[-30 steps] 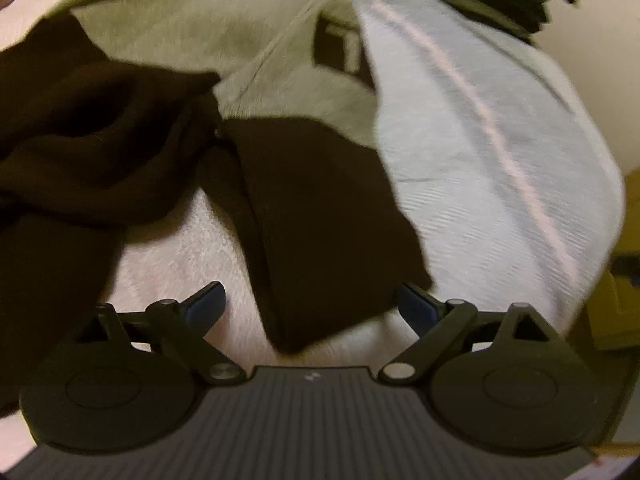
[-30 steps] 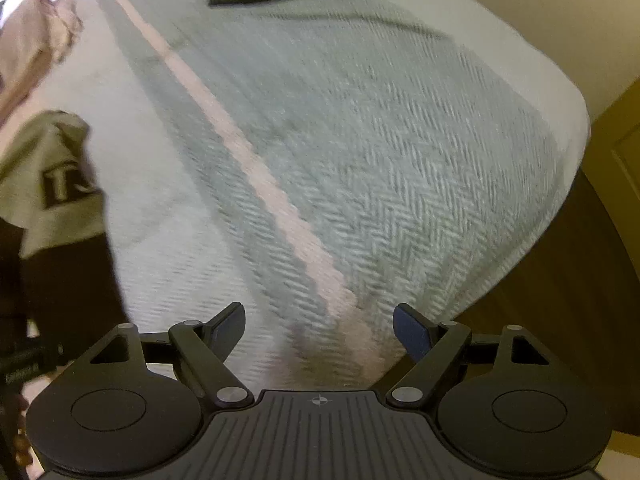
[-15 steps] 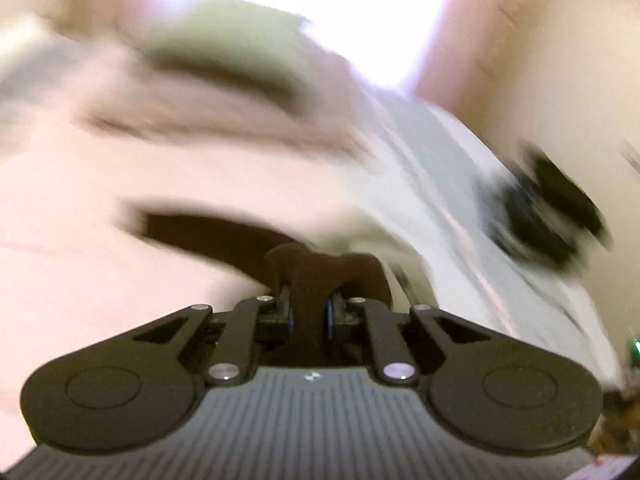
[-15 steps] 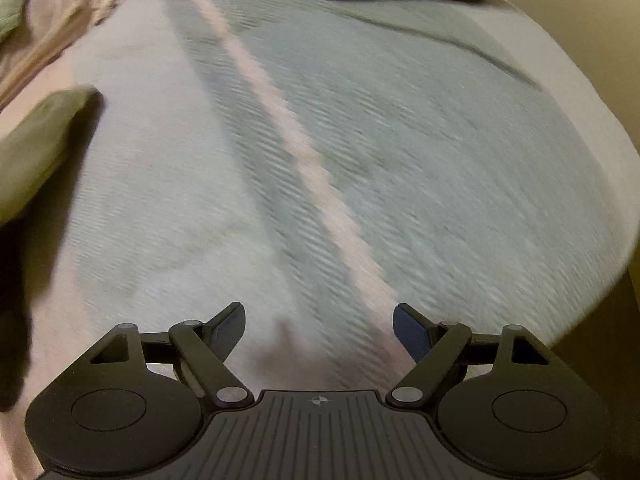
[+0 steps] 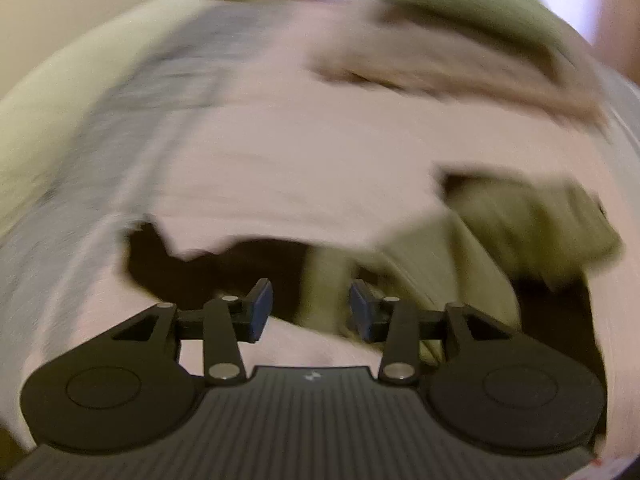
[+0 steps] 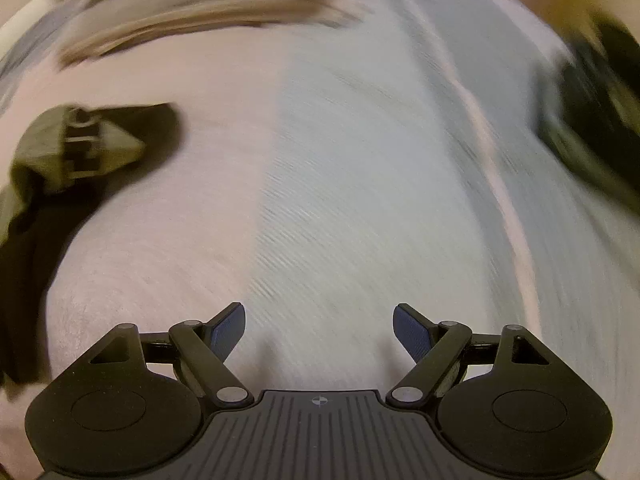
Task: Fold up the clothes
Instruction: 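Grasp the olive shoulders with both grippers and lift the sweatshirt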
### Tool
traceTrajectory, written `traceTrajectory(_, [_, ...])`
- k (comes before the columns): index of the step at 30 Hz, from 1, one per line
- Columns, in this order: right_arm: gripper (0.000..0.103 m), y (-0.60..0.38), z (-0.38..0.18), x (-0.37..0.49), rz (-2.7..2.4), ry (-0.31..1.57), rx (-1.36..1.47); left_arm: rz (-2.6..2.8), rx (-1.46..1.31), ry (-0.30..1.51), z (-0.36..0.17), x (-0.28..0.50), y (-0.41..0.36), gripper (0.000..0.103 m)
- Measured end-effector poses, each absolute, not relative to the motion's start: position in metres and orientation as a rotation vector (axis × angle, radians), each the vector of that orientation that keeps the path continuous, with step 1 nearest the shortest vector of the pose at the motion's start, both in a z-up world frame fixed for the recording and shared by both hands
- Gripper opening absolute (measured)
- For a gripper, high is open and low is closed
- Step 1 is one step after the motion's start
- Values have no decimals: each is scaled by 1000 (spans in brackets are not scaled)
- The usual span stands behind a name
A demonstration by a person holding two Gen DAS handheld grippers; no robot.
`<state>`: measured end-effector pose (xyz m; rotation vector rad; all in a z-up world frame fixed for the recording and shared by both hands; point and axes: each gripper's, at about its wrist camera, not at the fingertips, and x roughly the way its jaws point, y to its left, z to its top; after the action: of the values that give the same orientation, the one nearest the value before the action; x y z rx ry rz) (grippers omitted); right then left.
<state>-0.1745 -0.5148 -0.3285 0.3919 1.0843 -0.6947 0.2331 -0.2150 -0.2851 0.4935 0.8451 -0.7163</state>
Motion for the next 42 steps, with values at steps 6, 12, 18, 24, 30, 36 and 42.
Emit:
traceTrajectory(6, [78,-484,-352,-78,-489,1085,-34,-1020,805,721,-359,174,-240,62])
traceTrajectory(12, [78,-501,-368,-32,-425,1095,-112,-1187,1182,369,-422,155,-248,62])
traceTrajectory(18, [78,-504,-380,-4,-332,1041,-252,-1095,930,359,-383,218,-254,9])
traceTrajectory(24, [78,-481,-420,27,-140,966,-597,-812,599,587,-346,319,-216,9])
traceTrajectory(30, [51,-469,-469,39,62,865,-933,-790,621,646,-363,312,-209,9])
traceTrajectory(36, [46,-463,-485,9,195,862,-1072,-785,663,639,-370,294,-210,9])
traceTrajectory(42, [46,-464,-503,20,124,813,-1120,-761,654,639,-378,289,-209,10])
